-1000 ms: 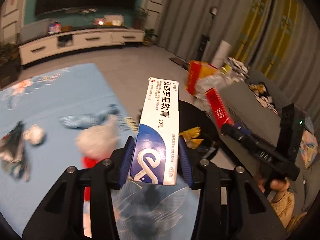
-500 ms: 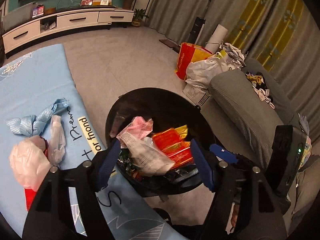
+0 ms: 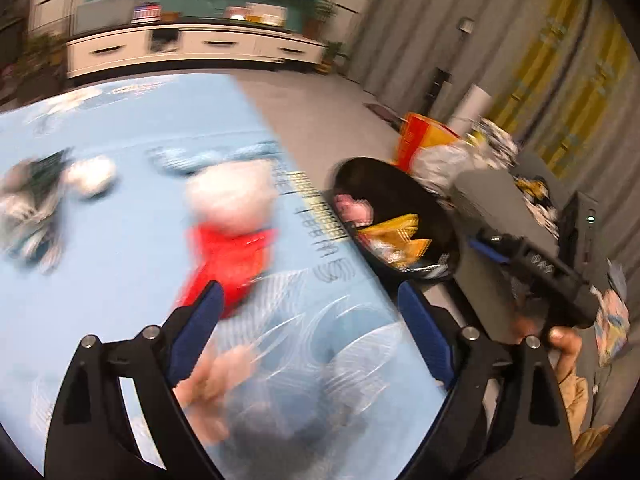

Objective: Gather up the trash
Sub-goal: 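Carry both boxes over the black bin and release them, then move both tools back over the red bag on the table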

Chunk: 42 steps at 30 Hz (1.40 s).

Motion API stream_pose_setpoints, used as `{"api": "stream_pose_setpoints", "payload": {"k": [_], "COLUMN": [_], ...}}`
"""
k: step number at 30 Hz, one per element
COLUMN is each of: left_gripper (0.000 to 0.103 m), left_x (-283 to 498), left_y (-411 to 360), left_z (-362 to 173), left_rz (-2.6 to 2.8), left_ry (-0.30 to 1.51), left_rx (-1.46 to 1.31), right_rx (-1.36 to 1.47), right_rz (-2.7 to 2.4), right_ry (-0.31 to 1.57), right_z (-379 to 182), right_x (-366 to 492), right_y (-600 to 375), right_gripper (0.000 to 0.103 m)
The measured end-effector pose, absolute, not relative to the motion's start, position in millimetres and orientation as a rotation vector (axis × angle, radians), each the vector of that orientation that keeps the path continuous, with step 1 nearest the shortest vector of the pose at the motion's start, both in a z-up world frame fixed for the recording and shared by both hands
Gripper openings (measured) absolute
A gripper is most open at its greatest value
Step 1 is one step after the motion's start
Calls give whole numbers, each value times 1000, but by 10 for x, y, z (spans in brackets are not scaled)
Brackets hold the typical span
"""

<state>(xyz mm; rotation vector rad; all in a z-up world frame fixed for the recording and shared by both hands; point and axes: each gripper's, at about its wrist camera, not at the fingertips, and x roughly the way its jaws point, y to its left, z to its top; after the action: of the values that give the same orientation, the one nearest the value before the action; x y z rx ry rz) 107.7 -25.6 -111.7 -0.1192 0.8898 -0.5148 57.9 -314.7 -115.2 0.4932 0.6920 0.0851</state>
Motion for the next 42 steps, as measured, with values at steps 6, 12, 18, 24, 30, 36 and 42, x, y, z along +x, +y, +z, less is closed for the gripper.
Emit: {"api": "stream_pose_setpoints", "payload": {"k": [6, 12, 18, 24, 30, 36, 42], "left_gripper": [92, 93, 94, 96, 96, 96, 96], "left_x": [861, 560, 257, 0, -51, -50, -13], "left_y": [782, 1425, 1663, 1775, 1942, 2065, 2028], "left_z": [-1177, -1197, -1194, -1238, -1399, -1450, -1487], "left_rz": [-285, -174, -138, -130, -122, -115, -139], "left_ry": [906, 875, 826, 794, 817, 810, 823], "left_rx": [-260, -359, -398, -403, -460, -499, -508], "right_rx": [424, 331, 239, 161, 122, 99, 92], "right_rz": [177, 248, 300, 333, 349, 340, 330], "right_ry": [730, 763, 779, 803, 810, 826, 838], "right_z": [-1031, -906, -782, -705, -649, -665, -691], "right_x": [555, 522, 502, 548, 594, 622, 658], "right_y": [-2669, -2210, -1750, -1335, -1025, -923, -910], "right_gripper": [68, 68, 72, 73, 73, 73, 73]}}
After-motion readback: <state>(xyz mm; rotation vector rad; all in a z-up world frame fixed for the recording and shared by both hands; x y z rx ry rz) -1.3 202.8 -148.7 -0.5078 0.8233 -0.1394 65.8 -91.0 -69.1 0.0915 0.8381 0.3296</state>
